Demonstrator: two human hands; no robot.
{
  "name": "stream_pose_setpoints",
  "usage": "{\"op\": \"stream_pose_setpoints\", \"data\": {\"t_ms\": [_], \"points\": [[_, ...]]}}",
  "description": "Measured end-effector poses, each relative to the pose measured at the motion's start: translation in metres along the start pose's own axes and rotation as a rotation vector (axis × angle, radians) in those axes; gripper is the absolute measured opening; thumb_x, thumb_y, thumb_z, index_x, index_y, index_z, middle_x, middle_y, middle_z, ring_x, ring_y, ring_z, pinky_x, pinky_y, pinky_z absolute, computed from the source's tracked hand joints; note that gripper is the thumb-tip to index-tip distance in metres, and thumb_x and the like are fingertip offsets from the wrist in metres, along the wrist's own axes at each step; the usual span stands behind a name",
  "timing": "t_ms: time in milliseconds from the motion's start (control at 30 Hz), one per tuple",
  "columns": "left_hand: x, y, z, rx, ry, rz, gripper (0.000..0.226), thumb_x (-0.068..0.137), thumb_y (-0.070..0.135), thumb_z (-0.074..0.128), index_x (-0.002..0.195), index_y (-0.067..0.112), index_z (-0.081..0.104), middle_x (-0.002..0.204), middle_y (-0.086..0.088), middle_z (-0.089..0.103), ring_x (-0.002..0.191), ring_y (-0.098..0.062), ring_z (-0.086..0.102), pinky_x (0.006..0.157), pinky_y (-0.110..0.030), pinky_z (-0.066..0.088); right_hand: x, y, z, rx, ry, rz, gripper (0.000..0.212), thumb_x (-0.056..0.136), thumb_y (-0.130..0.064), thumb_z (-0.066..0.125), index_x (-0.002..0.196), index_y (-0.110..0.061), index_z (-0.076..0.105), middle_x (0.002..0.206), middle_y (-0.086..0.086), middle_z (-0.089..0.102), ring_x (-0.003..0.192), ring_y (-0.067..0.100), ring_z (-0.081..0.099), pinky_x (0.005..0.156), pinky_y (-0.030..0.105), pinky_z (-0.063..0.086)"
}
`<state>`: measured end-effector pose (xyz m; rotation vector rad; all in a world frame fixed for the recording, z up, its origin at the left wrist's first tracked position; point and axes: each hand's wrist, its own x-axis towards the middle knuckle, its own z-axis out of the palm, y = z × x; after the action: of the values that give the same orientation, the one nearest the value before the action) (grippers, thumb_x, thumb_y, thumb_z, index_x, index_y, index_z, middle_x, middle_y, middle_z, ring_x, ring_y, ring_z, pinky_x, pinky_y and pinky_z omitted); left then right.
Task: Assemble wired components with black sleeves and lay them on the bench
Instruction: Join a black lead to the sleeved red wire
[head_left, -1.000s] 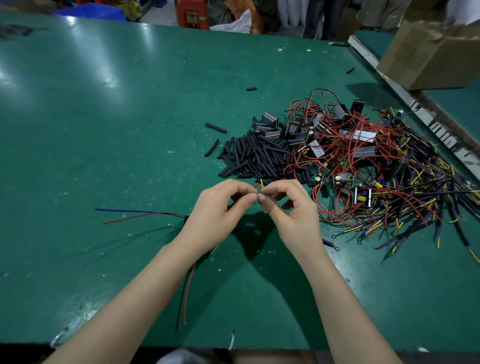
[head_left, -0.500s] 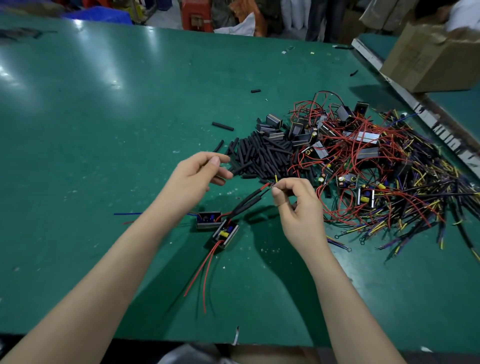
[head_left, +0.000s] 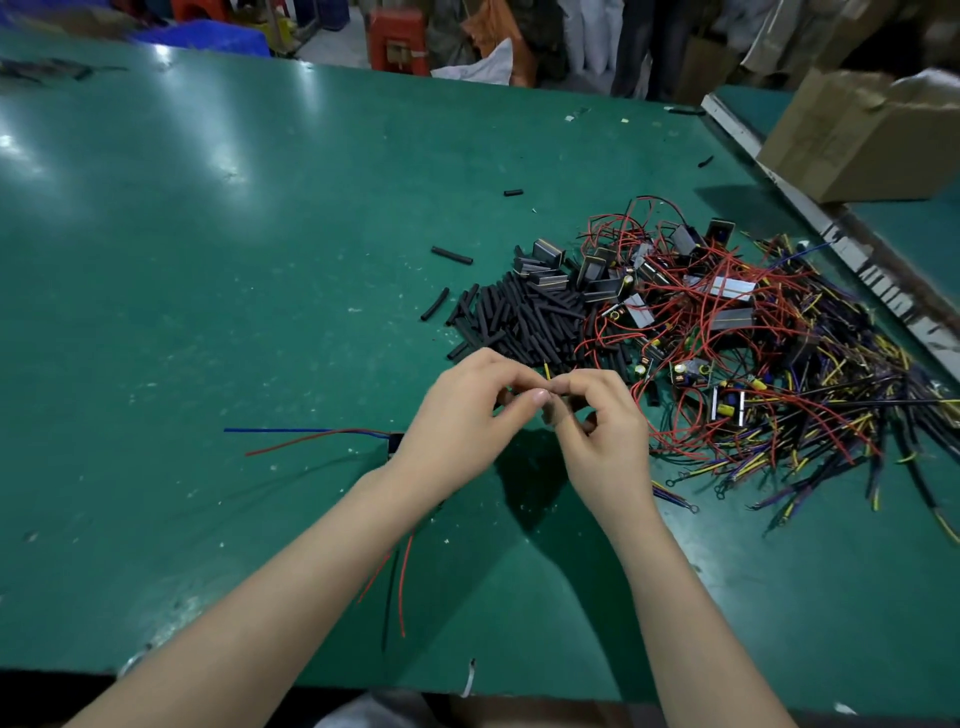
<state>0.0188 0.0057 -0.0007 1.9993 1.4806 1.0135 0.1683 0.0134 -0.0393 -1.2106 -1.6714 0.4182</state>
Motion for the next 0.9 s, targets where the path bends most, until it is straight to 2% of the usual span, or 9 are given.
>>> {"op": "stream_pose_setpoints", "data": {"t_ms": [133, 267, 333, 467, 567, 633, 767, 833, 900], "points": [[-0.002, 0.0, 0.003, -0.022, 0.086, -0.059, 0.011, 0.088, 0.027, 0.064, 0.097, 0.021, 0.066, 0.091, 0.01, 0.065, 0.083, -0.003, 0.057, 0.068, -0.006, 0.038, -0.001, -0.001, 0.001, 0.022, 0.029, 0.001, 0.004, 0.088, -0.009, 0.067, 0.09, -0.006, 0.07, 0.092, 0.001, 0.059, 0.087, 0.005, 0.055, 0.073, 0.014, 0.038], [-0.004, -0.001, 0.006, -0.064, 0.081, -0.127, 0.01, 0.091, 0.025, 0.061, 0.094, 0.021, 0.069, 0.09, 0.009, 0.067, 0.084, -0.002, 0.057, 0.069, -0.004, 0.037, -0.002, -0.003, 0.001, 0.055, 0.024, -0.019, 0.006, 0.087, -0.009, 0.068, 0.092, -0.007, 0.07, 0.092, 0.0, 0.058, 0.088, 0.002, 0.055, 0.077, 0.015, 0.042], [-0.004, -0.001, 0.007, -0.127, 0.08, -0.185, 0.01, 0.093, 0.023, 0.059, 0.093, 0.021, 0.068, 0.089, 0.009, 0.067, 0.084, -0.005, 0.058, 0.07, -0.007, 0.039, -0.002, -0.005, -0.001, 0.084, 0.011, -0.041, 0.008, 0.087, -0.007, 0.067, 0.094, -0.006, 0.071, 0.092, 0.003, 0.059, 0.088, 0.001, 0.055, 0.08, 0.014, 0.043], [-0.003, 0.0, 0.007, -0.274, 0.071, -0.275, 0.01, 0.094, 0.02, 0.056, 0.09, 0.022, 0.065, 0.081, 0.01, 0.065, 0.08, -0.013, 0.059, 0.078, -0.028, 0.046, -0.001, -0.008, -0.002, 0.117, -0.029, -0.018, 0.008, 0.09, -0.01, 0.065, 0.095, -0.012, 0.071, 0.092, 0.001, 0.062, 0.087, 0.002, 0.057, 0.079, 0.014, 0.043], [-0.005, 0.001, 0.007, -0.402, 0.087, -0.299, 0.015, 0.095, 0.015, 0.055, 0.087, 0.024, 0.064, 0.077, 0.01, 0.064, 0.075, -0.006, 0.057, 0.077, -0.026, 0.047, -0.001, -0.008, -0.003, 0.179, -0.075, 0.069, 0.008, 0.091, -0.015, 0.064, 0.094, -0.022, 0.067, 0.091, -0.006, 0.063, 0.087, 0.0, 0.058, 0.079, 0.015, 0.042], [-0.005, 0.002, 0.008, -0.486, 0.103, -0.309, 0.016, 0.095, 0.012, 0.055, 0.088, 0.022, 0.065, 0.076, 0.009, 0.063, 0.071, 0.003, 0.056, 0.074, -0.019, 0.047, -0.001, -0.007, -0.003, 0.187, -0.096, 0.094, 0.009, 0.09, -0.017, 0.064, 0.094, -0.025, 0.067, 0.093, -0.008, 0.065, 0.09, -0.002, 0.058, 0.081, 0.016, 0.043], [-0.007, 0.003, 0.007, -0.601, 0.079, -0.374, 0.016, 0.095, 0.012, 0.055, 0.088, 0.02, 0.067, 0.074, 0.009, 0.064, 0.065, 0.01, 0.055, 0.064, -0.005, 0.042, -0.001, -0.003, -0.001, 0.088, -0.064, -0.024, 0.011, 0.091, -0.013, 0.063, 0.098, -0.014, 0.071, 0.092, -0.006, 0.064, 0.087, -0.002, 0.058, 0.08, 0.015, 0.043], [-0.003, 0.004, 0.002, -0.621, 0.006, -0.45, 0.016, 0.095, 0.015, 0.056, 0.085, 0.018, 0.068, 0.071, 0.011, 0.065, 0.063, 0.009, 0.055, 0.062, -0.003, 0.04, -0.002, -0.001, 0.001, 0.008, -0.01, -0.111, 0.011, 0.091, -0.009, 0.062, 0.098, -0.007, 0.07, 0.089, -0.001, 0.063, 0.08, 0.007, 0.057, 0.075, 0.019, 0.045], [0.003, 0.003, -0.005, -0.556, -0.106, -0.518, 0.017, 0.094, 0.021, 0.058, 0.081, 0.018, 0.07, 0.074, 0.01, 0.067, 0.07, 0.004, 0.057, 0.066, -0.009, 0.042, -0.002, 0.001, 0.002, -0.049, 0.02, -0.168, 0.01, 0.09, -0.006, 0.062, 0.096, -0.002, 0.069, 0.087, 0.003, 0.062, 0.077, 0.011, 0.055, 0.072, 0.022, 0.045]]}}
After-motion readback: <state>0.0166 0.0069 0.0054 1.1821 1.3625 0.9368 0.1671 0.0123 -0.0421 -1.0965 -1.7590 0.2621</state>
